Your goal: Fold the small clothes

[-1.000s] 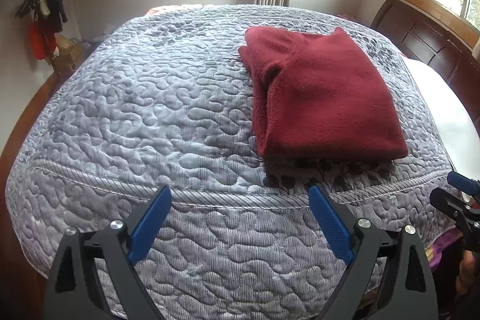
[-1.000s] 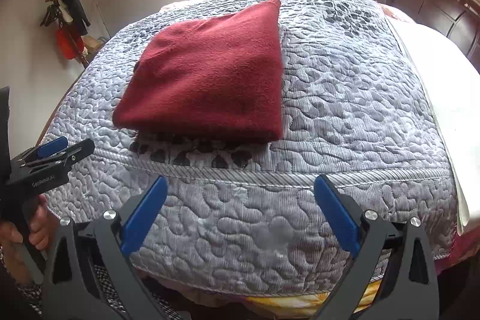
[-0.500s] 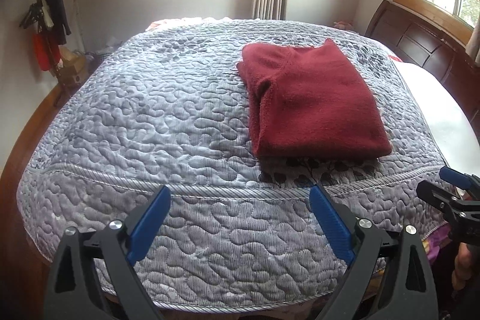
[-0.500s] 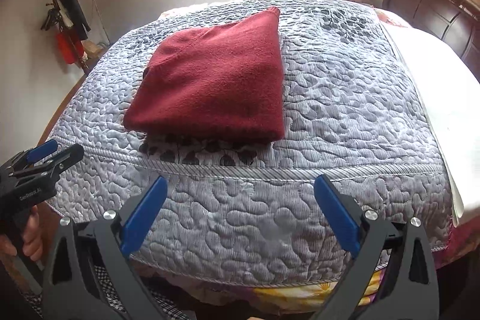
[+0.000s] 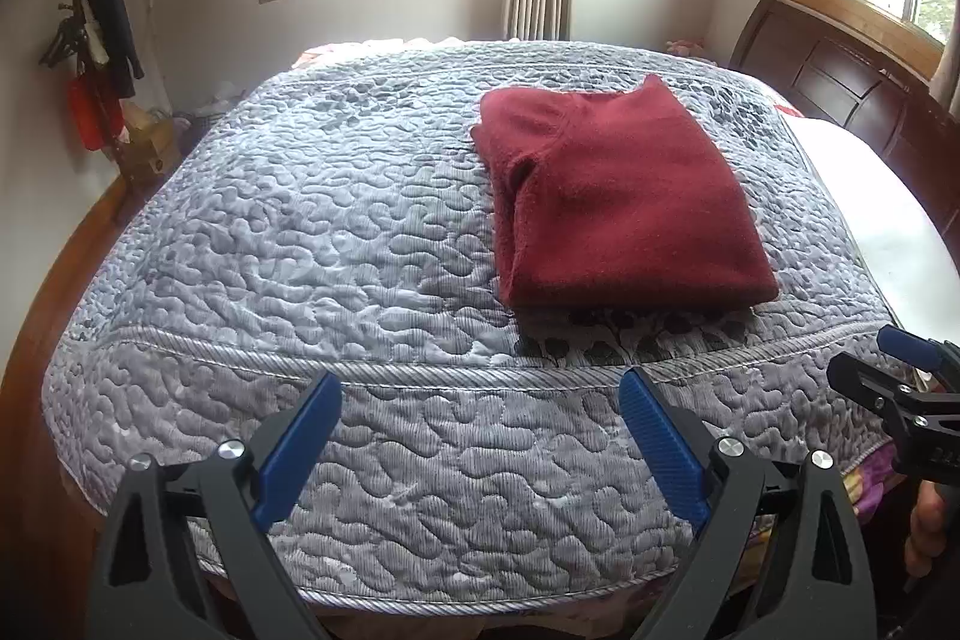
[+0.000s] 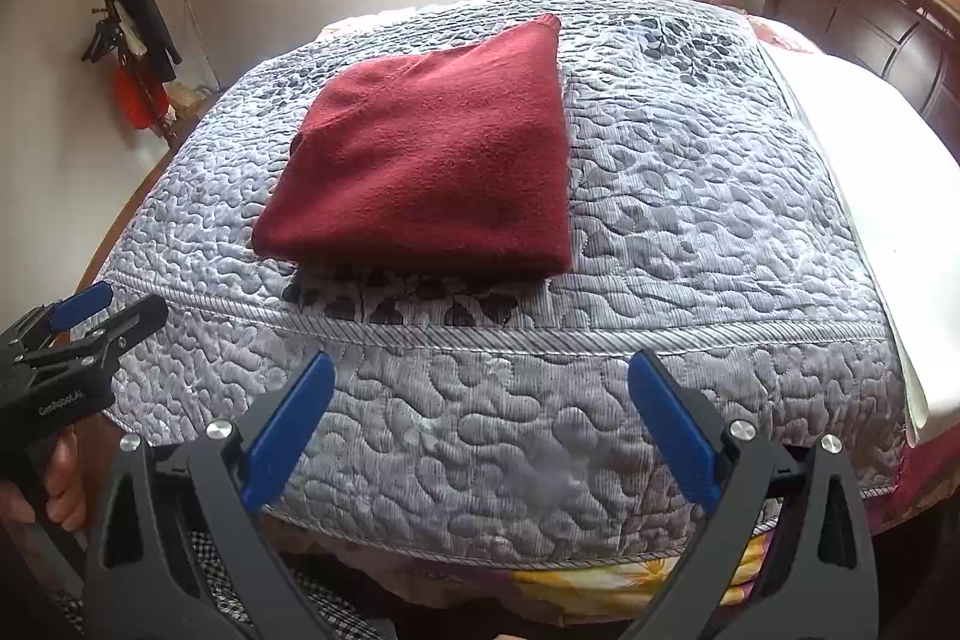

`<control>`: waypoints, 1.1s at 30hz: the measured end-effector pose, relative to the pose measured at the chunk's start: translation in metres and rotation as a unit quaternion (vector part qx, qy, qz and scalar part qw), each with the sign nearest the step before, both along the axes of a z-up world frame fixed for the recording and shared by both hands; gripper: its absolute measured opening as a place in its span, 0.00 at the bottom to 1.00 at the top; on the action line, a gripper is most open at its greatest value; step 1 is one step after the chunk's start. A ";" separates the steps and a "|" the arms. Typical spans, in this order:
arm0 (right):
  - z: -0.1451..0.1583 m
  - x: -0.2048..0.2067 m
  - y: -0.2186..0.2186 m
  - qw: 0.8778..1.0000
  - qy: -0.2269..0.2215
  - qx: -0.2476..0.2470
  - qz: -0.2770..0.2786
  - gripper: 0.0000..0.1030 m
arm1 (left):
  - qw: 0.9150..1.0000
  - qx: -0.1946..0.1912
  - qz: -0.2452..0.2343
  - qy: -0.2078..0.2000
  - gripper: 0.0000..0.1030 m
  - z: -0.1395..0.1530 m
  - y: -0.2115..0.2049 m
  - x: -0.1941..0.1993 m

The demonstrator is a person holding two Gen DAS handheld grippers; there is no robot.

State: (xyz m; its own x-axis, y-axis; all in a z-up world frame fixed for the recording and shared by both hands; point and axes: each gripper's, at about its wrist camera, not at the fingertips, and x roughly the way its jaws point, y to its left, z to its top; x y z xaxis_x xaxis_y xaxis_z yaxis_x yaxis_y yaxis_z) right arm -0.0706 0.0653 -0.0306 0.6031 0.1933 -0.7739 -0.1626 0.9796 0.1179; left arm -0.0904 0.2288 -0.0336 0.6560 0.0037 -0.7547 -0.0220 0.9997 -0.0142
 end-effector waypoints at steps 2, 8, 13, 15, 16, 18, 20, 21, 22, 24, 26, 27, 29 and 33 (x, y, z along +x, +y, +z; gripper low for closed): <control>-0.001 0.001 0.002 1.000 0.002 -0.001 0.001 0.95 | 1.000 0.000 0.001 0.002 0.91 -0.001 0.000 0.000; -0.003 0.004 0.006 1.000 0.006 -0.002 0.005 0.95 | 1.000 0.004 0.002 0.007 0.91 -0.005 0.001 0.001; -0.005 0.006 0.008 1.000 0.008 -0.003 0.006 0.95 | 1.000 0.005 0.001 0.011 0.91 -0.007 0.001 0.003; -0.006 0.007 0.008 1.000 0.010 -0.003 0.006 0.95 | 1.000 0.007 0.000 0.011 0.91 -0.008 0.001 0.003; -0.006 0.007 0.008 1.000 0.010 -0.003 0.006 0.95 | 1.000 0.007 0.000 0.012 0.91 -0.008 0.001 0.003; -0.007 0.008 0.008 1.000 0.011 -0.002 0.006 0.95 | 1.000 0.006 0.001 0.013 0.91 -0.009 0.001 0.003; -0.007 0.008 0.008 1.000 0.011 -0.002 0.006 0.96 | 1.000 0.007 0.001 0.013 0.91 -0.010 0.001 0.004; -0.007 0.008 0.008 1.000 0.011 -0.002 0.006 0.96 | 1.000 0.007 0.001 0.013 0.91 -0.009 0.001 0.004; -0.007 0.008 0.008 1.000 0.011 -0.003 0.005 0.96 | 1.000 0.007 0.001 0.013 0.91 -0.010 0.001 0.004; -0.008 0.008 0.008 1.000 0.009 -0.006 0.005 0.96 | 1.000 0.007 0.001 0.014 0.91 -0.010 0.001 0.004; -0.008 0.007 0.008 1.000 0.005 -0.007 0.006 0.96 | 1.000 0.007 0.001 0.014 0.91 -0.010 0.001 0.004; -0.008 0.007 0.008 1.000 0.004 -0.007 0.006 0.96 | 1.000 0.007 0.001 0.014 0.91 -0.010 0.001 0.004; -0.007 0.007 0.009 1.000 0.003 -0.009 0.005 0.96 | 1.000 0.009 0.001 0.013 0.91 -0.010 0.001 0.005; -0.007 0.009 0.008 1.000 0.005 -0.010 0.003 0.97 | 1.000 0.010 0.002 0.013 0.91 -0.010 0.001 0.005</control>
State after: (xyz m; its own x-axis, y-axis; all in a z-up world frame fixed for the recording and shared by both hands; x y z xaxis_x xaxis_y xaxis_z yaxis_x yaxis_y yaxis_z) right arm -0.0613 0.0737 -0.0377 0.5935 0.1811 -0.7842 -0.1673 0.9808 0.0999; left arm -0.0851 0.2293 -0.0437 0.6358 0.0214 -0.7716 -0.0263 0.9996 0.0060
